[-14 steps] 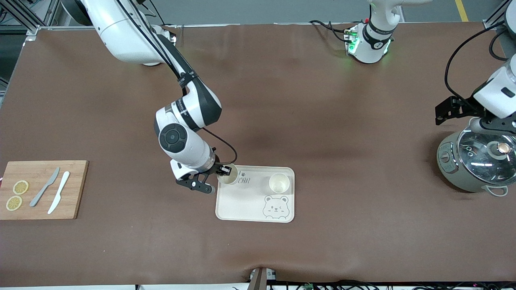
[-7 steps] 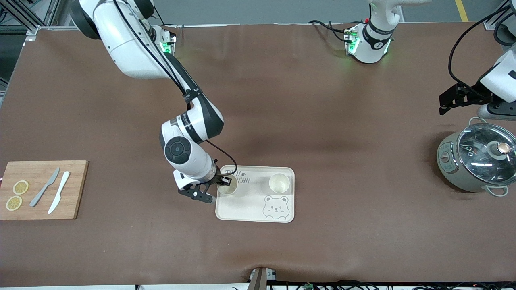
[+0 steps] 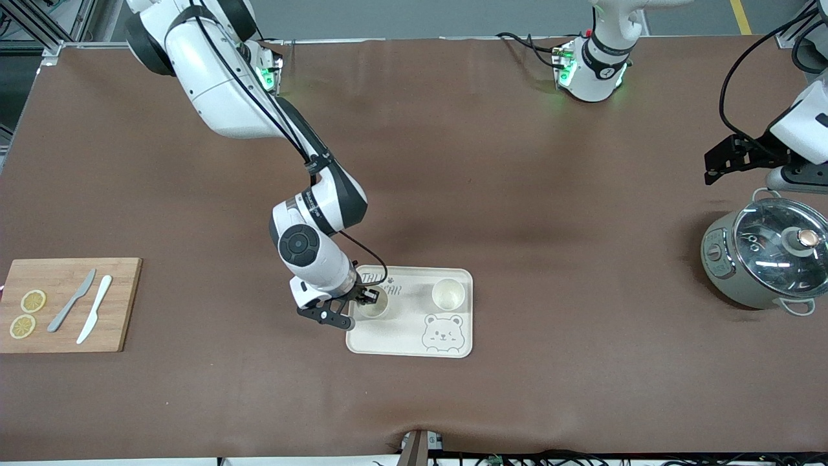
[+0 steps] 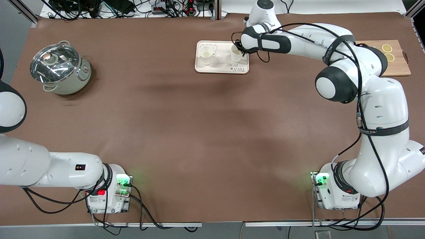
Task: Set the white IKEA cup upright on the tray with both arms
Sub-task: 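Lower the cup onto the tray beside the first cup, open the right gripper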
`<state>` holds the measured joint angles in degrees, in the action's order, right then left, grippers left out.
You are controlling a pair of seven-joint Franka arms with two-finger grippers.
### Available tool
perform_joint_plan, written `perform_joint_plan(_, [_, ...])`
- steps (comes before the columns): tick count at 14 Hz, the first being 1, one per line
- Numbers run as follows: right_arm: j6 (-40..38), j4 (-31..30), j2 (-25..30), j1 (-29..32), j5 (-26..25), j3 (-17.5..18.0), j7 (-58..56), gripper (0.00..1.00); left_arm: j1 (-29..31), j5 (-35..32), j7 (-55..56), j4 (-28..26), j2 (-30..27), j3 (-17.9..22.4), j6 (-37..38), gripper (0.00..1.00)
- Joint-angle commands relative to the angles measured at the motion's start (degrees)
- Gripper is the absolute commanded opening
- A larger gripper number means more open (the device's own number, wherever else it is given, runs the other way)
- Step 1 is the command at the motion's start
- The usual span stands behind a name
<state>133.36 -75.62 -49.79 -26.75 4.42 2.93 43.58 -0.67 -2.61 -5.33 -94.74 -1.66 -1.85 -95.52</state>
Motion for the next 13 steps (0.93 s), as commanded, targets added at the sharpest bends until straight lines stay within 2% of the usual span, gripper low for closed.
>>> perform_joint_plan(1, [-0.2,1.9,-1.2,-0.5,-1.2,-0.6,1.4,0.60,1.4,3.1,-0.7,-1.4,-1.7,0.3,-1.0,1.00])
perform_joint_plan(2, [-0.2,1.8,-1.2,-0.4,-1.3,-0.6,1.4,0.99,1.7,3.7,-0.7,-1.4,-1.7,0.3,-1.2,1.00])
perform_joint_plan(11, [-1.2,1.8,0.0,0.0,-2.0,-0.7,1.0,1.00,1.6,4.0,-0.5,-0.3,0.3,0.4,-2.5,1.00])
perform_joint_plan(13, [-4.7,2.1,1.4,0.2,-2.0,-0.6,0.8,1.00,1.6,4.5,0.0,0.7,0.9,0.3,-2.9,1.00])
